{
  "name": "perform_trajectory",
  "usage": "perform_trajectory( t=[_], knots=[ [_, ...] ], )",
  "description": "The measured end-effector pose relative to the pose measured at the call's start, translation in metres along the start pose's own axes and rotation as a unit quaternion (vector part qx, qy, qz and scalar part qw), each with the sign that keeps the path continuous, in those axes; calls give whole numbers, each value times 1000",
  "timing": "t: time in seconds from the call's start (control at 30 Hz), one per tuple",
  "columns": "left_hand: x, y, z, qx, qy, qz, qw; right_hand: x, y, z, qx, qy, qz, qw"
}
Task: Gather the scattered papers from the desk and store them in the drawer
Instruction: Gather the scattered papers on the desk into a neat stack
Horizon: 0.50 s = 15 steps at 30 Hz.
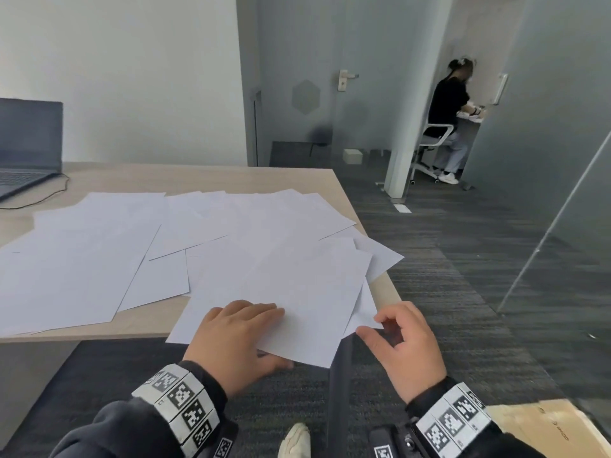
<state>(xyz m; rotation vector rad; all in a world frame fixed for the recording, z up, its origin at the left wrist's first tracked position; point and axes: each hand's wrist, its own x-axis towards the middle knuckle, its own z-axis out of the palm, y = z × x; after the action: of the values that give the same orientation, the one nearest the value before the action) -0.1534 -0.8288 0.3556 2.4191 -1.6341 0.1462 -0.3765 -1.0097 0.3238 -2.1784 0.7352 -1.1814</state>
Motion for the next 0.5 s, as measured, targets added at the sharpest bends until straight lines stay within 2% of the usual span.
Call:
perform_trajectory(
  t=[0.07,0.13,0.33,0.4,0.5],
  knots=[
    [0,1,0,12,-10,2,1000,0,-2,0,50,-7,62,997],
    [-1,1,-1,4,0,3,1000,-2,-4,3,71,-30,92,993],
    [-3,-1,-4,-31,-10,-3,999,-7,-13,11,80,-136,80,984],
    [-4,-5,-9,-25,-20,-40,999,-9,-17,12,72,-132,103,983],
    [-6,-21,-10,10,-37,-103,994,-8,-16,10,78,-90,204,972]
  ],
)
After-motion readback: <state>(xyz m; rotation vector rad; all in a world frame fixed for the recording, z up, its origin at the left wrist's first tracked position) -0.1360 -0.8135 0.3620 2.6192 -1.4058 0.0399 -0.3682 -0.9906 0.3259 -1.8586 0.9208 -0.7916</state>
